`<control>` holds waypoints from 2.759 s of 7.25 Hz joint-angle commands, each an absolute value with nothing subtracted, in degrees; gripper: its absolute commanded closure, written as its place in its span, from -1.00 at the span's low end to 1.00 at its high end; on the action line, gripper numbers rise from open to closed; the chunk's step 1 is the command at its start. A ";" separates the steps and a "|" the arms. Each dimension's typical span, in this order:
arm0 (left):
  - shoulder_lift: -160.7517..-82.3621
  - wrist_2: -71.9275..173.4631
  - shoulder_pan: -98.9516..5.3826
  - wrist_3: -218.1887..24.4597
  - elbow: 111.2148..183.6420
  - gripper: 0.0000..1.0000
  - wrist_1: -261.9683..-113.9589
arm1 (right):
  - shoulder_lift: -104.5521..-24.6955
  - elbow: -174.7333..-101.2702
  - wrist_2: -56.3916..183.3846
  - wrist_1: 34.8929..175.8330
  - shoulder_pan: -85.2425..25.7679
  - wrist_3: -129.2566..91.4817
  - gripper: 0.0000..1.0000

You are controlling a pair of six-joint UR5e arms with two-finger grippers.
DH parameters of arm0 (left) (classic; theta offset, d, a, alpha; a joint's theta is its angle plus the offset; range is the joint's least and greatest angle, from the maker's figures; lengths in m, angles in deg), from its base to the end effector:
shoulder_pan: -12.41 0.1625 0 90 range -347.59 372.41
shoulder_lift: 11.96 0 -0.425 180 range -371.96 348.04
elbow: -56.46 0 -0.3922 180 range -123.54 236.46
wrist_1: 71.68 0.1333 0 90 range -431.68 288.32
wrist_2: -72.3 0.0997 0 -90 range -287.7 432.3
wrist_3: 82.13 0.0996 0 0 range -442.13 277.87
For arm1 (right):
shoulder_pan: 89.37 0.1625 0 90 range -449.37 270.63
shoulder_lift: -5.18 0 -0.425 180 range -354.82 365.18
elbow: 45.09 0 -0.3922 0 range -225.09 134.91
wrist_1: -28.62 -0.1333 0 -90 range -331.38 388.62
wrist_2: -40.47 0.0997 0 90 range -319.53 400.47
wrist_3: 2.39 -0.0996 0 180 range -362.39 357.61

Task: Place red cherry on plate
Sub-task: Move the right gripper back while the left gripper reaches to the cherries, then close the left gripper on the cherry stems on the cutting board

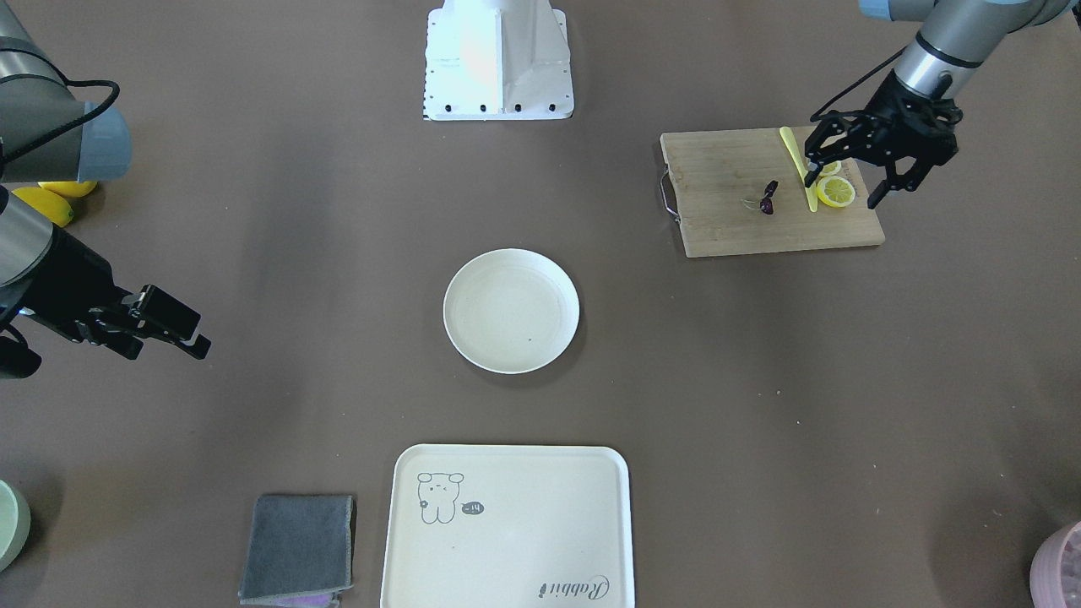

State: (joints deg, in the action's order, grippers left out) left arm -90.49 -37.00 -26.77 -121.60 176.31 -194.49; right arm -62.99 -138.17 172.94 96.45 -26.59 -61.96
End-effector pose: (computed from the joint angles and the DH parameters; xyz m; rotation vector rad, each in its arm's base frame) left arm 0.2648 -0.3453 0.4366 0.4030 0.8521 0.3337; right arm -0.2319 -0.5953 0.3689 0.0889 -1.0429 0.2080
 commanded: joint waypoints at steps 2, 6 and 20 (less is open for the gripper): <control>-89.05 -34.84 -20.90 -121.60 176.17 -0.72 -194.56 | -63.37 -138.08 172.40 96.38 -26.26 -61.71 -1.00; -89.65 -34.93 -17.56 -121.42 171.87 -0.67 -194.99 | -63.90 -138.08 170.56 96.29 -26.26 -61.80 -1.00; -89.57 -35.19 -15.27 -126.08 169.39 1.00 -200.80 | -64.51 -138.96 170.55 96.38 -25.65 -62.50 -1.00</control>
